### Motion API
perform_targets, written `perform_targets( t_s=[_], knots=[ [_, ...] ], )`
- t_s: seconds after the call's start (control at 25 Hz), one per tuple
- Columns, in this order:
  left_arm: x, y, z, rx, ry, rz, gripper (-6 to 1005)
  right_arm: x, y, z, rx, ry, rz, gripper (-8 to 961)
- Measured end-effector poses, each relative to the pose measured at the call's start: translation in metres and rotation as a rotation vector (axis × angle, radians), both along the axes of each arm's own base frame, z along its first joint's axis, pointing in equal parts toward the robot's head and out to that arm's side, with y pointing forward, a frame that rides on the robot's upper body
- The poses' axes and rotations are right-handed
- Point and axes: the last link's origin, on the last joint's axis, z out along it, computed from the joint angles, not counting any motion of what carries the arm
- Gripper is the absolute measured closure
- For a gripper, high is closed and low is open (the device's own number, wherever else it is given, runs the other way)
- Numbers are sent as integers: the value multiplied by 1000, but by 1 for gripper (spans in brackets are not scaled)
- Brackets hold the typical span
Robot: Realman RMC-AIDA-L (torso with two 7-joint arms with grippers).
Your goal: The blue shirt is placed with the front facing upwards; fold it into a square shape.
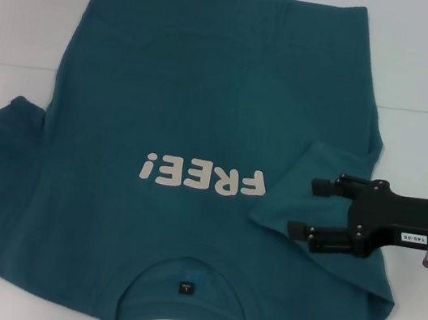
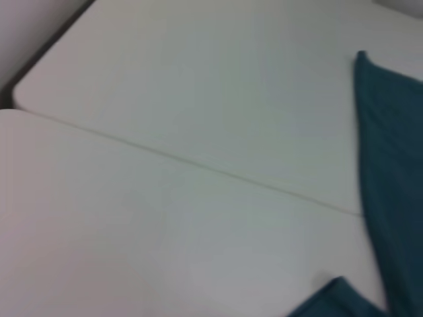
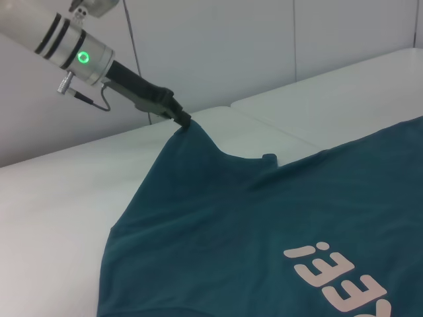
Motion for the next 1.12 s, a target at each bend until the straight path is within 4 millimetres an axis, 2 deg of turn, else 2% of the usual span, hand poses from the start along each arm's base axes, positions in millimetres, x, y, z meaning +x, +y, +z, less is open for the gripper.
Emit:
perform_targets(
  t_s=[0.92,1.08,1.12],
  knots=[
    [65,1,-23,-100,-355,-226,985,3,3,2,27,-14,-9,8],
    [74,0,-29,-116,-419,-266,985,4,3,1,27,-14,-12,8],
    [78,-2,-36,-130,-450,-281,985,5,2,1,27,-14,-13,8]
  ],
)
